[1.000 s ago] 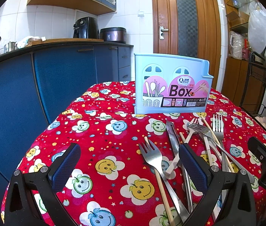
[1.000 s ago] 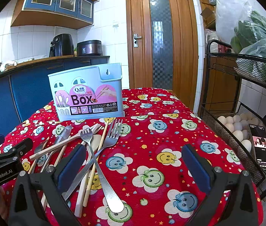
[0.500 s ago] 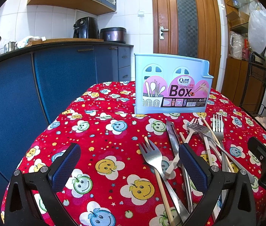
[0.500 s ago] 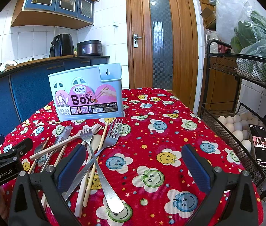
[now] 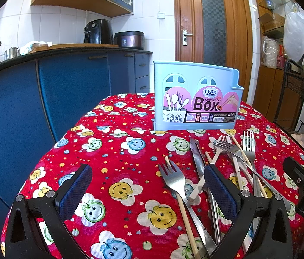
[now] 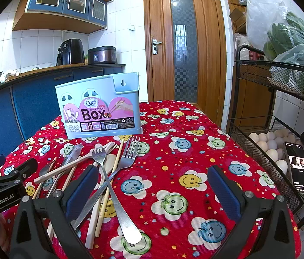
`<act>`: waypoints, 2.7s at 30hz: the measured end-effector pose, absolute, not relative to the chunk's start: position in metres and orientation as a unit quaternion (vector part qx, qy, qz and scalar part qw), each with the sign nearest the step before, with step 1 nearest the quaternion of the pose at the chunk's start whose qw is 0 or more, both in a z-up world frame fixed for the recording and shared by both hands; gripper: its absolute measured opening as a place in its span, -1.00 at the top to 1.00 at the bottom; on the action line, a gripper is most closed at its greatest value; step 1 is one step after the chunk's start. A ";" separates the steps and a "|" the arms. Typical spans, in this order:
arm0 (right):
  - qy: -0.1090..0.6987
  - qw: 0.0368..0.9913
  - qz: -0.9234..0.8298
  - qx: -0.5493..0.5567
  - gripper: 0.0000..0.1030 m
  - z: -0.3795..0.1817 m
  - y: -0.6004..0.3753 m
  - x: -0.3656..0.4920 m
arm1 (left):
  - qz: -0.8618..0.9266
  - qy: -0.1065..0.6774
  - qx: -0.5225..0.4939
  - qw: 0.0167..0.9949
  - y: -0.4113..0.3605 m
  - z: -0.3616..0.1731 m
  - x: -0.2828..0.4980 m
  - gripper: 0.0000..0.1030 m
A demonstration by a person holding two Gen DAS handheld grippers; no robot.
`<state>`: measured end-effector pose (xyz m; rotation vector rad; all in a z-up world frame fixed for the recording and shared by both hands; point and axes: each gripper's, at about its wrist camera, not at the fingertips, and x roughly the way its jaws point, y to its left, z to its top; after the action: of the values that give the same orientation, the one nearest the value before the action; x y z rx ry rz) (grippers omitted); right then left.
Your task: Organize utensils
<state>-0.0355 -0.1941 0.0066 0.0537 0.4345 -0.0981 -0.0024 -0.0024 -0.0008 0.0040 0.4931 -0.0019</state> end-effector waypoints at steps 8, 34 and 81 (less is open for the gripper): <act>0.216 0.975 -0.048 0.028 -1.00 0.007 -0.195 -0.035 | -0.001 0.244 0.002 0.970 -0.002 -0.001 -0.002 -1.00; 0.308 0.951 0.007 0.029 -1.00 0.012 -0.209 -0.010 | -0.085 0.304 0.060 0.947 -0.036 0.007 0.023 -0.88; 0.365 0.929 0.053 0.040 -0.13 0.022 -0.240 0.039 | -0.189 0.425 0.073 0.882 -0.077 0.010 0.122 0.69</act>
<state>0.0386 -0.2400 0.0219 0.0819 0.7475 0.1095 0.1220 -0.0767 0.0095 0.1514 0.8839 -0.3935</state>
